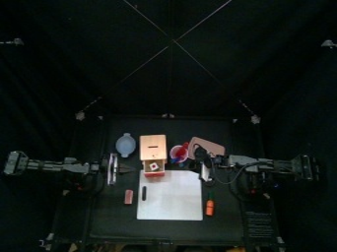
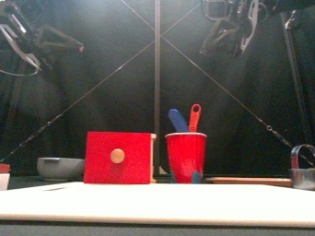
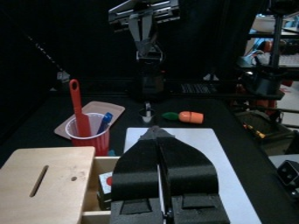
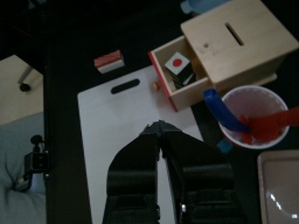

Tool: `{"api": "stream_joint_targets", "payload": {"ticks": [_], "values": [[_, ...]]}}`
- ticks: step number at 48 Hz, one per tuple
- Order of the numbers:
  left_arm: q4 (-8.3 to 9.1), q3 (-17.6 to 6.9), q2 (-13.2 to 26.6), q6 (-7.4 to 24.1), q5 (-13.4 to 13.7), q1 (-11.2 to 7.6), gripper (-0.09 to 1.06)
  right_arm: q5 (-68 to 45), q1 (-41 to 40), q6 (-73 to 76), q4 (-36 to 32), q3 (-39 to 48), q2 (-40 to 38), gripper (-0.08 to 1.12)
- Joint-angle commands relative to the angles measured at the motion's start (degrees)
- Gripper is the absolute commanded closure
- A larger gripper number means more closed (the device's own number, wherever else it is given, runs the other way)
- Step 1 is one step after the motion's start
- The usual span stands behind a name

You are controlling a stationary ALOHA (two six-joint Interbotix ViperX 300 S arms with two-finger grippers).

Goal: Place sushi on board then cut the sushi with the knife then place the pieces on the plate
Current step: Place the sushi on the board

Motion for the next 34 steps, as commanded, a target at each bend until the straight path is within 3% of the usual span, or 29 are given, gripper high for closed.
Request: {"api": "stream_joint_targets", "payload": {"ticks": [1, 10, 15, 23, 29, 34], "values": [[-1.41, -0.44, 0.18, 0.0, -0.53, 0.97, 0.92, 1.14, 0.35, 7.29, -3.87, -1.49, 1.23, 1.07], [-5.63, 1.32, 0.26, 0.09, -0.44, 2.02, 0.92, 4.48, 5.19, 28.65, -16.79, -2.02, 5.36, 1.07], [-5.89, 1.93, 0.26, 0.0, -0.53, 3.16, 0.92, 5.01, 8.0, 36.83, -22.68, -4.57, 8.0, 1.07], [-5.89, 3.43, 0.18, 0.0, -0.53, 4.22, 0.92, 15.21, 9.84, 42.01, -27.07, -11.95, 13.36, 1.01], [-5.89, 4.31, 0.18, -0.09, -0.53, 4.83, 0.92, 18.37, 11.43, 41.66, -28.21, -18.11, 19.51, 0.85], [-5.98, 5.01, 0.18, -0.18, -0.44, 4.48, 0.92, 18.37, 11.87, 41.22, -29.44, -22.24, 24.26, 0.57]]}}
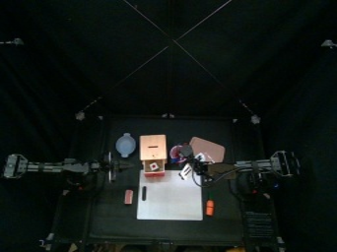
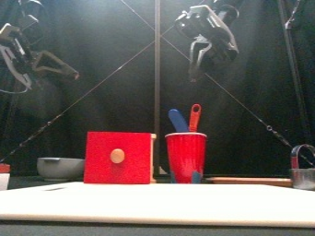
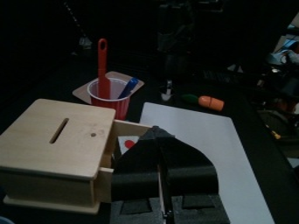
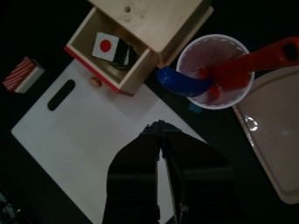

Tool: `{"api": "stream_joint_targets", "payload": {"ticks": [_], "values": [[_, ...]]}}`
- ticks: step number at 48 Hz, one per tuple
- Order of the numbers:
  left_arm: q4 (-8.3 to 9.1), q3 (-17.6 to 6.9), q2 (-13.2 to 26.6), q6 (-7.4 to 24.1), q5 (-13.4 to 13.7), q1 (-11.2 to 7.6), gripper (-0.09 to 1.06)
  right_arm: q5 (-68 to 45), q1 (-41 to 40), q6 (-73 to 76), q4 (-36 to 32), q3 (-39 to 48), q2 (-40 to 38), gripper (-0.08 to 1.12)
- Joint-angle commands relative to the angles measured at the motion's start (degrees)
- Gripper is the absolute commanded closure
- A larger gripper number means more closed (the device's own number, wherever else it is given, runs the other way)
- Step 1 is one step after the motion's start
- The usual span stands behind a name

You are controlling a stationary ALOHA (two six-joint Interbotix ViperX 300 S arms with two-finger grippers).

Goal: Place sushi on board then cut the sushi with the knife then place the pieces on the plate
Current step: Place the sushi on the board

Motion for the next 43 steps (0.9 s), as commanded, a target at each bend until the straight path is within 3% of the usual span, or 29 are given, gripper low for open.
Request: {"api": "stream_joint_targets", "payload": {"ticks": [1, 5, 9, 18, 27, 43], "values": [[0.0, -0.35, 0.09, 0.0, -0.44, -0.18, 0.92, 0.0, 0.35, 0.18, -1.05, -4.83, 2.72, 0.48], [0.0, 0.18, 0.18, 0.09, -0.44, -0.09, 0.92, 0.53, 0.18, 1.05, -0.35, -7.03, 5.98, 0.24], [0.09, 0.26, 0.09, 0.09, -0.44, 0.09, 0.92, 0.7, -0.09, 4.13, 0.09, -9.58, 9.4, 0.12], [-0.35, 0.97, 0.18, -0.18, -0.53, 0.09, 0.92, 0.7, -1.14, 8.79, -0.26, -18.9, 17.05, 0.11], [-4.39, 0.79, 0.18, -0.18, -0.97, -0.35, 0.92, 6.77, -3.25, 8.79, 0.0, -28.48, 24.96, 0.11], [-5.63, 2.11, 0.09, -0.18, -0.97, -0.35, 0.92, 15.12, -4.57, 8.53, 2.02, -37.71, 34.28, 0.11]]}}
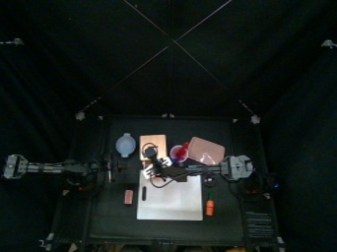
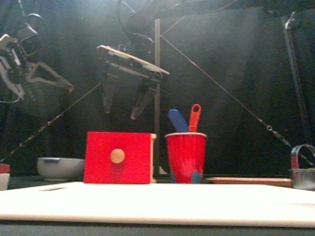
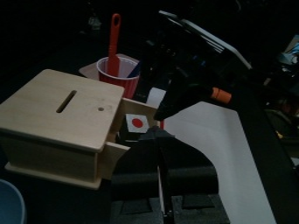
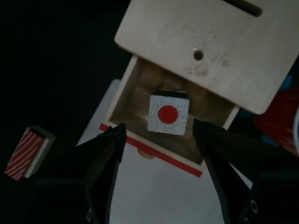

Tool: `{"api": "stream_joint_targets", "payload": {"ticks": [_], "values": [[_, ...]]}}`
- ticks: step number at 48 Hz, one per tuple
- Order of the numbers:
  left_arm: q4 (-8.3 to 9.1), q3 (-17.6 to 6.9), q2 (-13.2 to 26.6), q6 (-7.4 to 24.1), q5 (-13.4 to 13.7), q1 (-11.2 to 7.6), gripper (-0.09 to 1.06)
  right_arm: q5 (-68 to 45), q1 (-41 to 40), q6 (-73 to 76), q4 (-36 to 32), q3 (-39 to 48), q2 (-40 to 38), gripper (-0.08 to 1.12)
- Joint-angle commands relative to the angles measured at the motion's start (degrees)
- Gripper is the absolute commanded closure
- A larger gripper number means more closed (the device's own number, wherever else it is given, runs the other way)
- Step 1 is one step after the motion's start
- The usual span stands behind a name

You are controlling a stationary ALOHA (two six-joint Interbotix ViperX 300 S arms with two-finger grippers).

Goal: Place sushi on board then cut the sushi with the knife then place the pieces on the plate
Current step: Place the sushi on the board

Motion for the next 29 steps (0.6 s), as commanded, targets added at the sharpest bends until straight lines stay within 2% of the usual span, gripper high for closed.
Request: {"api": "stream_joint_targets", "payload": {"ticks": [1, 29], "values": [[-0.35, -0.7, 0.09, 0.0, -0.53, 0.0, 0.92, 2.37, -0.44, -0.09, -0.62, -1.58, -1.23, 0.11], [-0.97, -1.14, 0.09, 0.0, -1.14, -0.44, 0.92, 1.14, -1.67, -0.18, -0.44, -1.85, 2.02, 0.12]]}}
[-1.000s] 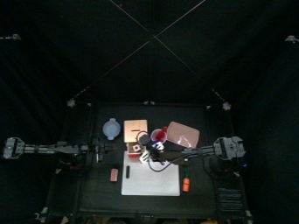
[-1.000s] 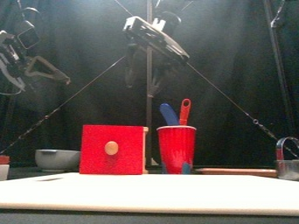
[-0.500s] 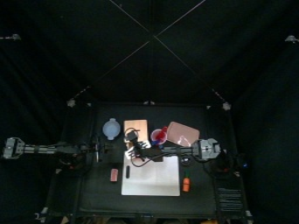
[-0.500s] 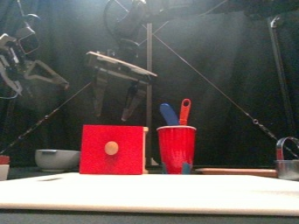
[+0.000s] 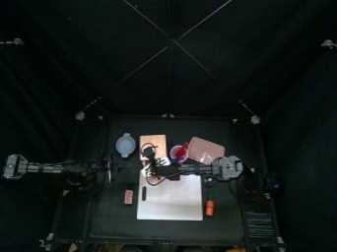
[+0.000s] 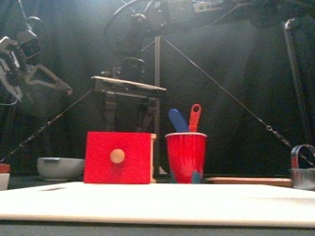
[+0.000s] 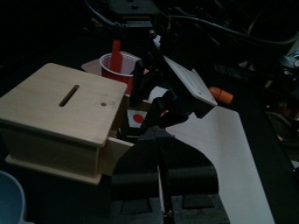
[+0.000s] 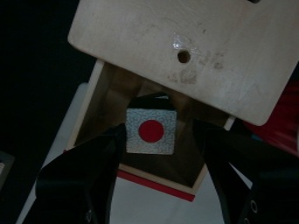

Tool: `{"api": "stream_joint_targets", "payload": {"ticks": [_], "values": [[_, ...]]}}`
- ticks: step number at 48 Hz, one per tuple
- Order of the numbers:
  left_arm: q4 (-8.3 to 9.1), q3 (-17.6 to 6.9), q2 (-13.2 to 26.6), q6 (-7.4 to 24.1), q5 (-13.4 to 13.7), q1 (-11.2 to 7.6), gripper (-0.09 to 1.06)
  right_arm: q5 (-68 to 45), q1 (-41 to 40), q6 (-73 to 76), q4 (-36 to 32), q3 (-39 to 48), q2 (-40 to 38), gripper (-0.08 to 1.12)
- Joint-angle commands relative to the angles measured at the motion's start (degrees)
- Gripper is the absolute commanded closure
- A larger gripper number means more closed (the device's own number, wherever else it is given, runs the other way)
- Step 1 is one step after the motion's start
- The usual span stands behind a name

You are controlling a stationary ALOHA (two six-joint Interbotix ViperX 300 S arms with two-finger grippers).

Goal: Place sushi on board then cut the sushi with the knife then place the pieces on the plate
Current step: Place the sushi on the board

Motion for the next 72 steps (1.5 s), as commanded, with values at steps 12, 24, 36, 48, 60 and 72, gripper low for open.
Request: {"api": "stream_joint_targets", "payload": {"ticks": [12, 24, 36, 48, 60, 72], "values": [[-0.09, -1.14, 0.26, 0.0, -0.53, -0.09, 0.92, -1.05, -0.44, -0.35, 0.26, -1.58, -0.62, 0.37], [-0.18, -1.49, 0.18, 0.0, -0.53, 0.26, 0.92, -1.05, 1.49, -4.22, -0.7, 0.18, -7.73, 0.44], [-0.62, -4.22, 0.26, 0.18, -0.53, 0.97, 0.92, -1.67, 3.34, -5.36, -4.39, 8.35, -18.54, 0.44], [-0.44, -5.98, 0.26, 0.35, -0.53, 5.54, 0.92, -6.77, 13.54, -5.71, -8.0, 22.5, -32.7, 0.44], [-1.05, -11.25, 3.43, 0.0, -0.53, 5.1, 0.92, -20.48, 17.58, -12.83, -5.45, 48.25, -46.67, 0.44], [-0.97, -14.41, 9.76, 0.26, -1.14, 5.54, 0.92, -38.76, 10.28, -12.57, -19.42, 59.68, -45.35, 0.44]]}}
